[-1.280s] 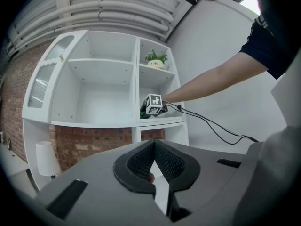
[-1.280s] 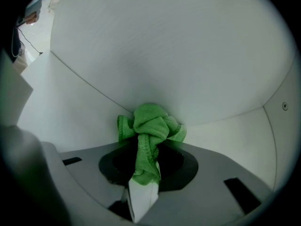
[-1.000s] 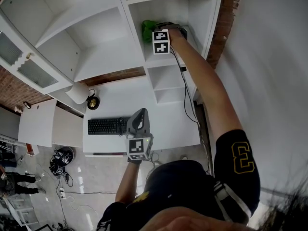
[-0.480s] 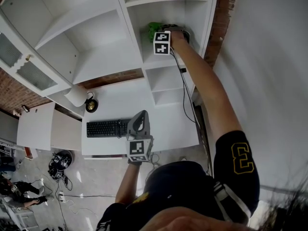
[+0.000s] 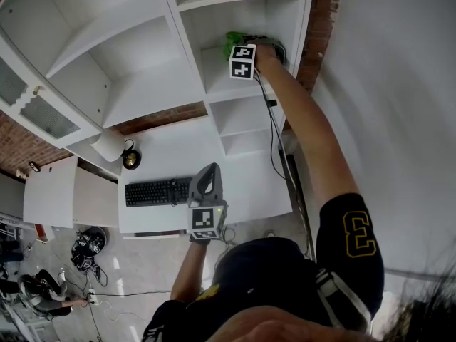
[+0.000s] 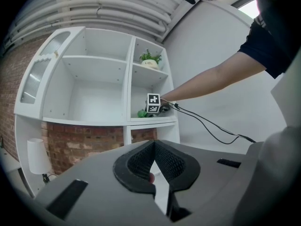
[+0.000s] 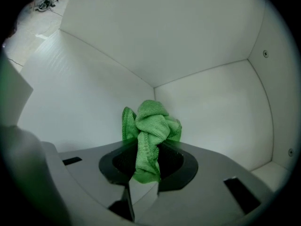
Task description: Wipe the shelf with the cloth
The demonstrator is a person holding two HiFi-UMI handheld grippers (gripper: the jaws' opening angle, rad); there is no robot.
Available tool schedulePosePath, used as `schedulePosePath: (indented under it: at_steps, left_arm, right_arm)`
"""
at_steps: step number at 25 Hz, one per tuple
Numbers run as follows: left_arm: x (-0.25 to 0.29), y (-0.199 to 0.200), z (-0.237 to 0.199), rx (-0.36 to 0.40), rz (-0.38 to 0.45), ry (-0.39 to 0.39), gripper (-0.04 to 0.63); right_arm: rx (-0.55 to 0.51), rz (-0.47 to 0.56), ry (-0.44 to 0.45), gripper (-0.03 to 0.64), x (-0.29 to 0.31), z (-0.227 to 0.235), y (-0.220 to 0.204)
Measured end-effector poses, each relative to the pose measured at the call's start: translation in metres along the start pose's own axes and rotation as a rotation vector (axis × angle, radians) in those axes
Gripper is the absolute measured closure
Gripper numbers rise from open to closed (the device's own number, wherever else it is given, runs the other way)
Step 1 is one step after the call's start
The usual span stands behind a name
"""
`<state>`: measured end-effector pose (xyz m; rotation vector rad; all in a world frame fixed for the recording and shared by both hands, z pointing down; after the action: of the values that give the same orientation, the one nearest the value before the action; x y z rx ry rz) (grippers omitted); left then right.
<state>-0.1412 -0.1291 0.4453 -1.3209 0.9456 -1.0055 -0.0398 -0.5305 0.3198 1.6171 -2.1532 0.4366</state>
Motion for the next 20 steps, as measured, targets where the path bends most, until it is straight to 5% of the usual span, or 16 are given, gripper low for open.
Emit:
schedulePosePath:
  at_steps: [20]
  left_arm:
    - [-0.003, -0.002, 0.000, -0.011, 0.001, -0.010, 0.577]
  right_arm:
    - [0.062, -0.100, -0.001, 0.525, 0.000, 0.001, -0.014]
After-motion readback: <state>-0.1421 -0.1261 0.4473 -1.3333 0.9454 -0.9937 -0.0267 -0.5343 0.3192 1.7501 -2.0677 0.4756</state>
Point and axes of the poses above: the fingertips, and each gripper's own axes: x forward along the fingers, z to its right, y out of its top, the point moved 9 cm from there along -x, backward along the fingers, and after that the axes turned 4 degrees about -x, right-handed, at the moved point
